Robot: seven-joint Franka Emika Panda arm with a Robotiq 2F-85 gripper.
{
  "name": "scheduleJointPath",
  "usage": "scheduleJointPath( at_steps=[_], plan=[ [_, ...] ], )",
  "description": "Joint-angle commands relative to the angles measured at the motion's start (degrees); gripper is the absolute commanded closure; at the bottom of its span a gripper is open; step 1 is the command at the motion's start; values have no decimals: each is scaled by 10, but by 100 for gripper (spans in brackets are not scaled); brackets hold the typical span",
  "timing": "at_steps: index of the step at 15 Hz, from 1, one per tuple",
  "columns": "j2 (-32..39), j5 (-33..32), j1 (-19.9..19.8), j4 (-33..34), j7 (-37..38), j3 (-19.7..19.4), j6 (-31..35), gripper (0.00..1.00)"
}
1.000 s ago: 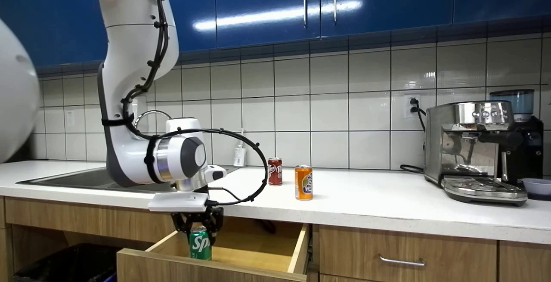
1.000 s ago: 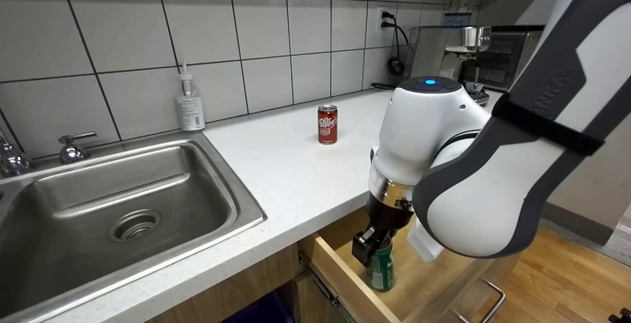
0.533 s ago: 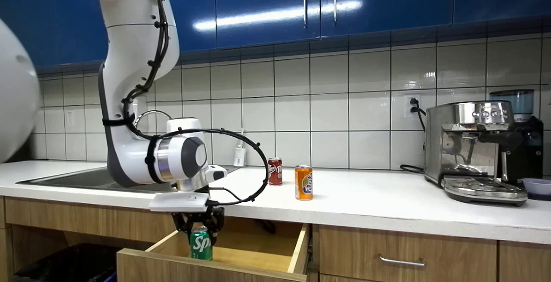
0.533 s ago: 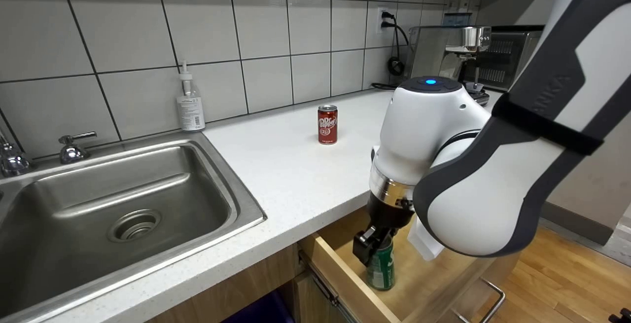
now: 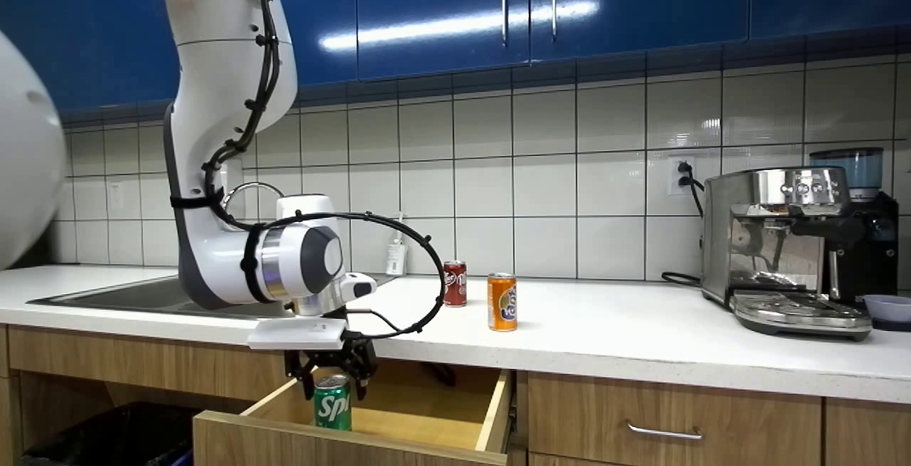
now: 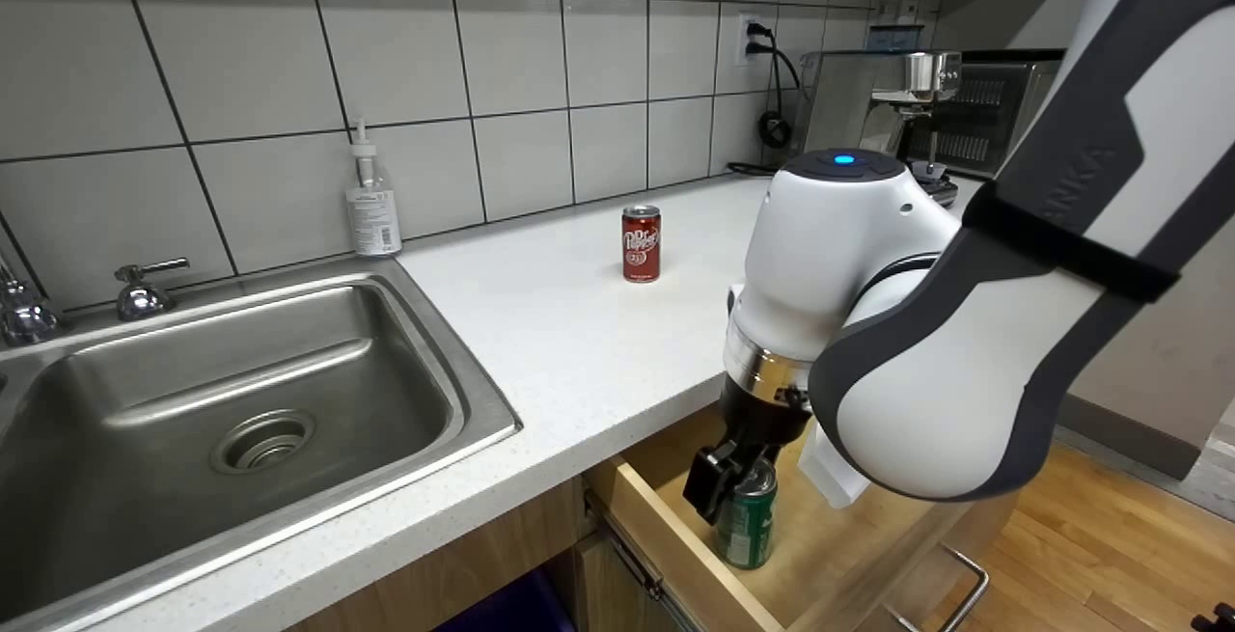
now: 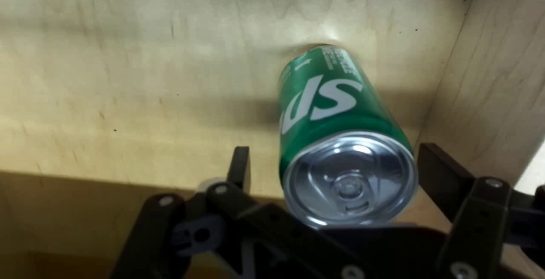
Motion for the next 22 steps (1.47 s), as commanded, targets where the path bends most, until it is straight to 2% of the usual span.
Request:
scheduleJointPath(
  at_steps=[1,10,22],
  plan=[
    [-15,-4,10,-6,-1,-12,3,0],
    [-51,-2,7,-24,1,-9,9,0],
    [-146,-5,-6,-69,4,0,-5,0]
  ],
)
